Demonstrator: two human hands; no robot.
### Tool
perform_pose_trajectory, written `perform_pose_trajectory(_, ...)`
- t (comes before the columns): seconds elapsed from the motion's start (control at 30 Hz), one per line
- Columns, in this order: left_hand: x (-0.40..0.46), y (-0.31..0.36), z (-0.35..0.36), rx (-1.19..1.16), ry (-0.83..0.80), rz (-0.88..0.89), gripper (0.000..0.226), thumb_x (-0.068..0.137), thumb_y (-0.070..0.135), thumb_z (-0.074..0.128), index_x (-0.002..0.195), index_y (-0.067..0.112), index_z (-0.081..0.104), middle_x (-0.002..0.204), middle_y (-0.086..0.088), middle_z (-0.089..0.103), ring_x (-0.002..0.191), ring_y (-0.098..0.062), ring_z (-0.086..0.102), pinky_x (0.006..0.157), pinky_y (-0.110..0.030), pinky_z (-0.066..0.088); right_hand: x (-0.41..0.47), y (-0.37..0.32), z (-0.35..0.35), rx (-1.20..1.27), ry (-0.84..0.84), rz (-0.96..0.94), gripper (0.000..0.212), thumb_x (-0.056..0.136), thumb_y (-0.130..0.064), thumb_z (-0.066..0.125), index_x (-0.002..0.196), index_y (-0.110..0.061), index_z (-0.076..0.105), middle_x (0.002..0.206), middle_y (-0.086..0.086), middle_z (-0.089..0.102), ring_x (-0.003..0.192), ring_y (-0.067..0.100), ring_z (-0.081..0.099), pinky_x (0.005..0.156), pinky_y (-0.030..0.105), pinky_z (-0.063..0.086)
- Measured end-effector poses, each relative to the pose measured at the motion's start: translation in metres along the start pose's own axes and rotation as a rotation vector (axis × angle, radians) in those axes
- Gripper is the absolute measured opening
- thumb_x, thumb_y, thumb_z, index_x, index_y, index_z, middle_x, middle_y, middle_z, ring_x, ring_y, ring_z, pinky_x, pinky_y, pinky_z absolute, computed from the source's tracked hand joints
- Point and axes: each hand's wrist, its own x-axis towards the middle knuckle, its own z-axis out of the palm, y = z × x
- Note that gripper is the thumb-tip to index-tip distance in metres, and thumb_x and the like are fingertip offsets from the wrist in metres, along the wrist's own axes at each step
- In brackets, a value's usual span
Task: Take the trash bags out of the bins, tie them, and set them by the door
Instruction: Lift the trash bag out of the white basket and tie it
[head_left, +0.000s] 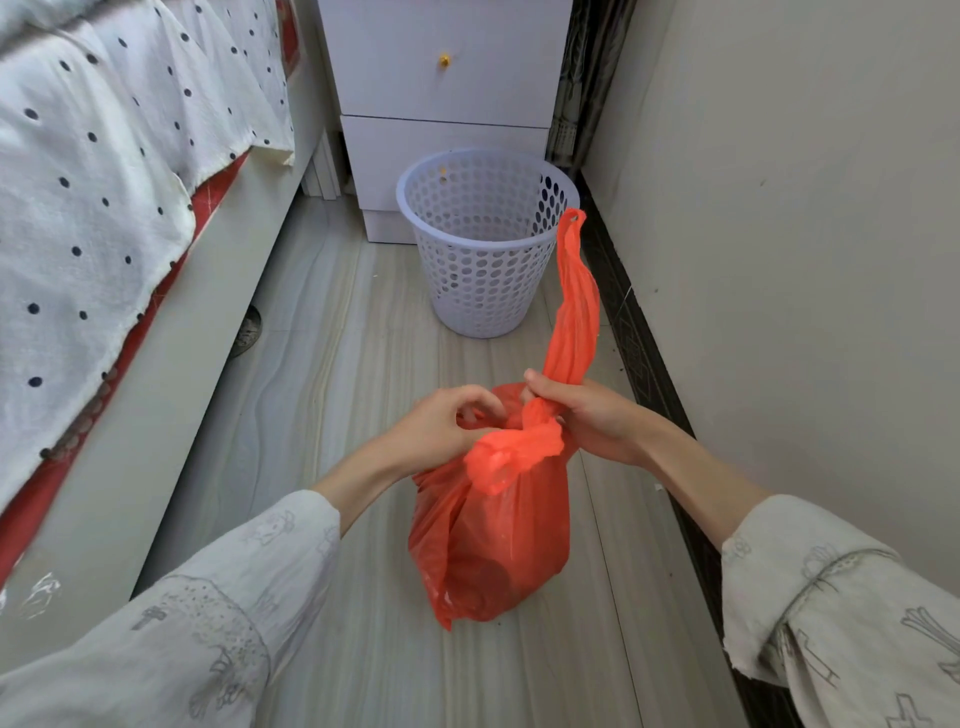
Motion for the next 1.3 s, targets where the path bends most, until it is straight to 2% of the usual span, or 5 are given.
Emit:
perform_pose_trajectory(0.53, 0.0, -0.006, -0.002, -0.061, 0.0, -0.032, 0.009, 0.083, 0.009, 0.061, 0.082, 0.018, 0.061, 0.066, 0.01, 0.051, 0.048, 0.005, 0.043, 0.052, -0.005, 0.034, -0.008, -0.012, 0.001, -0.32, -0.177, 0.001, 0.017, 0.085, -0.01, 0.062, 0.07, -0.017, 0.056, 0.066, -0.01, 0.057, 0.063, 0.001, 0.053, 0.061, 0.01, 0.041)
perform_pose_trajectory(0.83, 0.005, -0.004, -0.002, -0.046, 0.044, -0.048, 0.016, 0.082, 0.006, 0.06, 0.072, 0.019, 0.058, 0.061, 0.012, 0.05, 0.043, 0.005, 0.042, 0.048, -0.009, 0.032, 0.004, -0.005, 0.013, -0.614, 0.107, -0.194, 0.027, 0.08, 0.0, 0.065, 0.079, -0.022, 0.05, 0.072, -0.014, 0.05, 0.057, -0.012, 0.05, 0.062, 0.014, 0.038)
perform_pose_trajectory(1.07, 0.001, 0.009, 0.006, -0.059, 0.026, 0.073, 0.02, 0.075, 0.027, 0.059, 0.079, 0.009, 0.065, 0.066, 0.005, 0.063, 0.06, 0.003, 0.054, 0.061, -0.019, 0.043, 0.005, -0.003, 0.019, -1.015, 0.287, -0.193, 0.017, 0.088, -0.019, 0.054, 0.074, -0.012, 0.061, 0.092, 0.016, 0.071, 0.093, 0.037, 0.061, 0.069, 0.034, 0.038)
perform_pose_trajectory(1.2, 0.005, 0.007, 0.01, 0.091, 0.08, 0.03, 0.004, 0.078, 0.015, 0.063, 0.074, 0.012, 0.064, 0.05, 0.012, 0.049, 0.043, 0.007, 0.045, 0.056, -0.02, 0.034, 0.008, -0.002, 0.018, -0.553, 0.395, 0.08, 0.021, 0.074, 0.001, 0.057, 0.057, -0.011, 0.057, 0.057, 0.004, 0.055, 0.051, 0.014, 0.049, 0.054, 0.027, 0.034)
perform_pose_trajectory(1.3, 0.006, -0.002, 0.007, 0.164, 0.072, -0.009, 0.003, 0.078, 0.02, 0.067, 0.081, 0.019, 0.066, 0.06, 0.014, 0.051, 0.047, 0.007, 0.047, 0.052, -0.008, 0.034, 0.005, -0.003, 0.01, -0.173, 0.265, 0.232, 0.019, 0.07, 0.004, 0.058, 0.085, 0.001, 0.069, 0.057, 0.002, 0.057, 0.047, 0.009, 0.049, 0.046, 0.018, 0.037)
